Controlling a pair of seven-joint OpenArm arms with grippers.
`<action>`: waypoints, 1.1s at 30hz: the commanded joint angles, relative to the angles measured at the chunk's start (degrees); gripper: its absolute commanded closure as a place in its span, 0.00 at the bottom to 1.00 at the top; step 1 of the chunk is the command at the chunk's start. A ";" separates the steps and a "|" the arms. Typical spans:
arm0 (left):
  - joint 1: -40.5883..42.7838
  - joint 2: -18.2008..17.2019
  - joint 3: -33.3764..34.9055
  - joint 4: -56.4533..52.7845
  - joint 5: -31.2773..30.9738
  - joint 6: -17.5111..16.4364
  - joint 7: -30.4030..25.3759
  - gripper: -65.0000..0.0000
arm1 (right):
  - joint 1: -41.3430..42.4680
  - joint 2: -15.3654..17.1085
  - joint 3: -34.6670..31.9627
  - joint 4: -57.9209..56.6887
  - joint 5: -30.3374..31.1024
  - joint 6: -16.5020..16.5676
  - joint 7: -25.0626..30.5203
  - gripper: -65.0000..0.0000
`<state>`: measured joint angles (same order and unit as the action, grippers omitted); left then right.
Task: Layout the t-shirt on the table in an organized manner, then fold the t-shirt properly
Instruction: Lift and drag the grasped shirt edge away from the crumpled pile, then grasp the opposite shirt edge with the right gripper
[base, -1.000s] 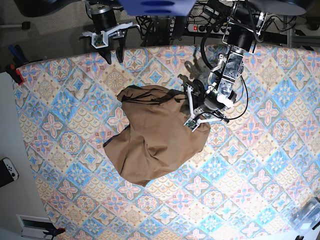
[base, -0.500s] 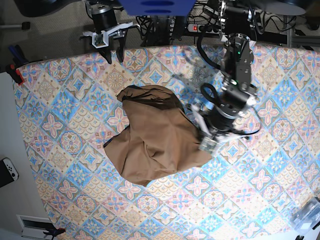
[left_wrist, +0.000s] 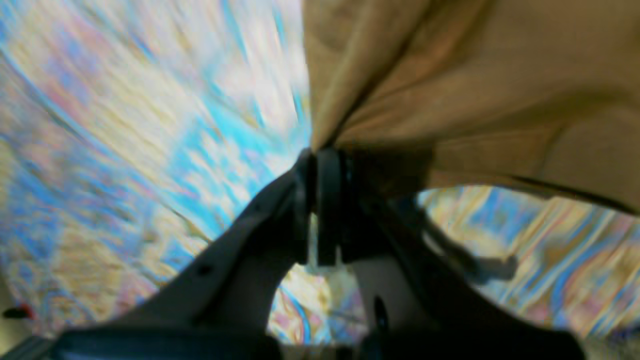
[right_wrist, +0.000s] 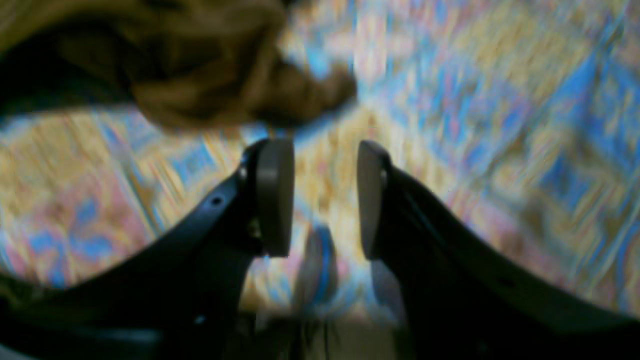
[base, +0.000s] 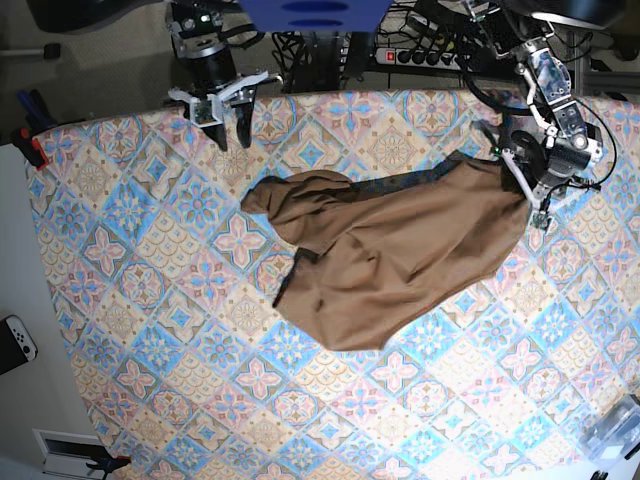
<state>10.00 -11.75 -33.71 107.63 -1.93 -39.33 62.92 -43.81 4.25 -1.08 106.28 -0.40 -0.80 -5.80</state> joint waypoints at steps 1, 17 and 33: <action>-0.46 -1.48 -1.23 0.45 -0.04 0.34 -1.07 1.00 | -0.10 0.01 -1.86 0.93 0.10 0.93 0.57 0.68; 3.41 -2.19 -2.20 -0.07 0.04 0.34 -1.07 1.00 | 13.00 0.01 -10.83 -0.83 0.18 0.93 -8.39 0.68; 3.41 -2.01 -2.20 -0.07 0.04 0.34 -1.07 1.00 | 19.86 1.51 -7.40 -7.95 0.18 0.93 -9.63 0.68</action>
<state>13.82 -13.04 -35.68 106.69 -1.87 -39.27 62.22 -23.99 5.65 -8.56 97.60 -0.38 -0.01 -16.62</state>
